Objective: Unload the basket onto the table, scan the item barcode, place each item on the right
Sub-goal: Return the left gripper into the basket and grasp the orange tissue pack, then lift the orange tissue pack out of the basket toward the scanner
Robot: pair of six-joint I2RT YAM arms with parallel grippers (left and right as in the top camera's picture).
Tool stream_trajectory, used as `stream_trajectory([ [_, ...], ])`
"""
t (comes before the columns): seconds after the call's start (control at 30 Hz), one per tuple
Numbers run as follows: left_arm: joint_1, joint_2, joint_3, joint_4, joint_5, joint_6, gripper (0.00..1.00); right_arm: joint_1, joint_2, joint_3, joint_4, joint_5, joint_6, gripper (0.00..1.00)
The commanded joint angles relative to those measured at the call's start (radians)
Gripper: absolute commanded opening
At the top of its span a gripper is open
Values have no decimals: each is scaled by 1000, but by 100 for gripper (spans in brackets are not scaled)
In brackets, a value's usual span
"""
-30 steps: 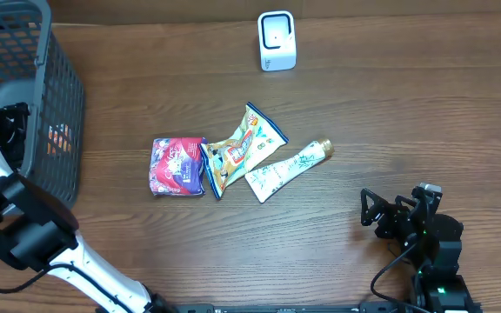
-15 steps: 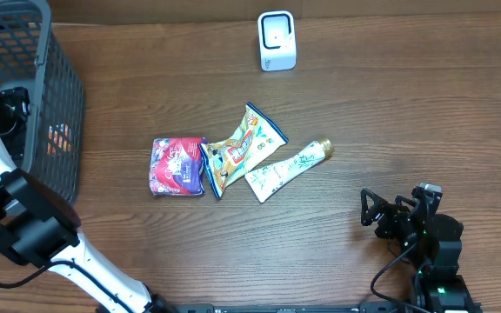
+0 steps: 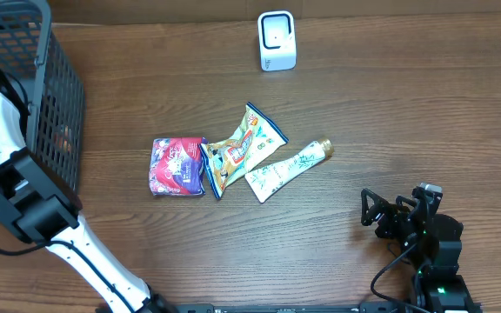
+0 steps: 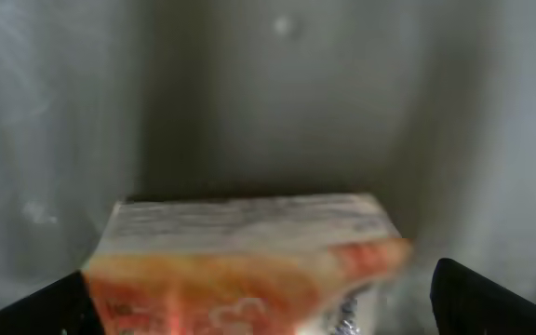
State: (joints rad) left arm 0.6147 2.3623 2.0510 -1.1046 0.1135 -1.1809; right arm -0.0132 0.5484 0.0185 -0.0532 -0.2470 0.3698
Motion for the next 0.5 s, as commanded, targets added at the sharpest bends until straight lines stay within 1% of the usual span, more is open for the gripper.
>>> stream_trajectory([
  [0.0,-2,24,14,19,18,-17,100,-1,-1,-10,2,10,1,100],
  [0.17,-2,26,14,24,13,-16,100,-1,-1,-10,-2,14,1,100],
  [0.23,-2,26,14,24,14,-11,84,-1,-1,-10,-2,15,1,100],
  [0.27,-2,26,14,21,14,-11,78,-1,-1,-10,-2,18,1,100],
  [0.33,-2,26,14,16,14,-8,72,-1,-1,-10,-2,18,1,100],
  [0.43,-2,26,14,4,15,-1,66,-1,-1,-10,-2,18,1,100],
  [0.47,-2,26,14,1,15,-1,61,-1,-1,-10,-2,18,1,100],
])
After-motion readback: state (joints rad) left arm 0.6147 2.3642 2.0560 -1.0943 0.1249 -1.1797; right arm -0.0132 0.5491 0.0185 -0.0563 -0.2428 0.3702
